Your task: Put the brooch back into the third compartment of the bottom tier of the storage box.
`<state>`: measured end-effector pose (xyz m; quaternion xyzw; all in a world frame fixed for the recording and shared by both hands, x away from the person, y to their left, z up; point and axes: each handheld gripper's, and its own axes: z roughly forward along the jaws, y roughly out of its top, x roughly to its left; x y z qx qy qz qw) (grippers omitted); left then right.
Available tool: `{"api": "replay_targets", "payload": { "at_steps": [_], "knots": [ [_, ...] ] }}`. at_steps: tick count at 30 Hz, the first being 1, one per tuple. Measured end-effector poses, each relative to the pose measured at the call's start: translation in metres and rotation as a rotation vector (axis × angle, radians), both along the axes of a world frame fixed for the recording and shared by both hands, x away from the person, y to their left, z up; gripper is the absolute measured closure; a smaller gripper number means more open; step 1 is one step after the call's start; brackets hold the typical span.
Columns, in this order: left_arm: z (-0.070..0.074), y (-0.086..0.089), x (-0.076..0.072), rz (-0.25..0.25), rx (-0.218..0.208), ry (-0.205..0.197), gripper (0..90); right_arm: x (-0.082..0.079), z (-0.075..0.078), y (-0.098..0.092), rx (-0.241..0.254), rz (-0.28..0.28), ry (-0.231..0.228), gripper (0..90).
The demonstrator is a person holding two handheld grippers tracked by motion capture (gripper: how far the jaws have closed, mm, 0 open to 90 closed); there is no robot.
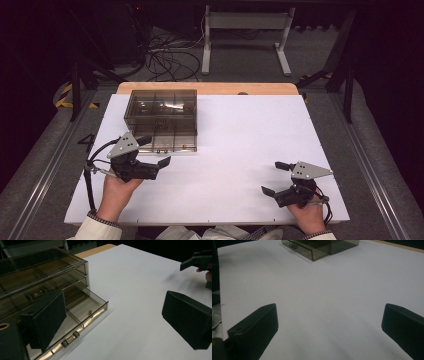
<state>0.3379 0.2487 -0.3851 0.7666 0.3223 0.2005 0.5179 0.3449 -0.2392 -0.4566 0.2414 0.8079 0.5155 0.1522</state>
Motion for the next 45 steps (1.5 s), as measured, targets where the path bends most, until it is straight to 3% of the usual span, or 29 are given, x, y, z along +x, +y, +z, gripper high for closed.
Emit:
{"api": "replay_targets", "payload": {
  "at_steps": [7,13,19,26,34,38,41,45],
  "knots": [
    [-0.010,0.009,-0.012,0.005,-0.015,-0.013,6.5,0.000,0.000,0.000,0.001,-0.001,-0.001,1.5],
    [-0.019,0.014,-0.021,-0.002,0.050,-0.050,6.1,-0.001,0.000,0.000,0.001,0.000,-0.001,1.5],
    [-0.030,0.022,-0.026,0.009,0.044,-0.038,5.9,0.000,0.000,0.000,0.001,-0.001,0.001,1.5],
    [-0.051,0.032,-0.030,0.003,-0.003,0.003,5.5,0.000,0.000,0.000,0.000,-0.003,0.003,1.5],
    [-0.065,0.035,-0.038,0.006,0.030,-0.015,4.6,0.000,0.000,0.000,0.001,-0.005,0.004,1.5],
    [-0.074,0.036,-0.041,0.013,0.025,0.000,4.4,0.000,0.000,0.000,0.000,-0.007,0.005,1.5],
    [-0.080,0.038,-0.044,0.046,0.018,0.004,2.6,0.000,0.000,0.000,0.001,-0.006,0.005,1.5],
    [-0.085,0.039,-0.046,0.036,0.020,0.018,2.1,0.000,0.000,0.000,0.000,-0.004,0.003,1.5]
  ]
}}
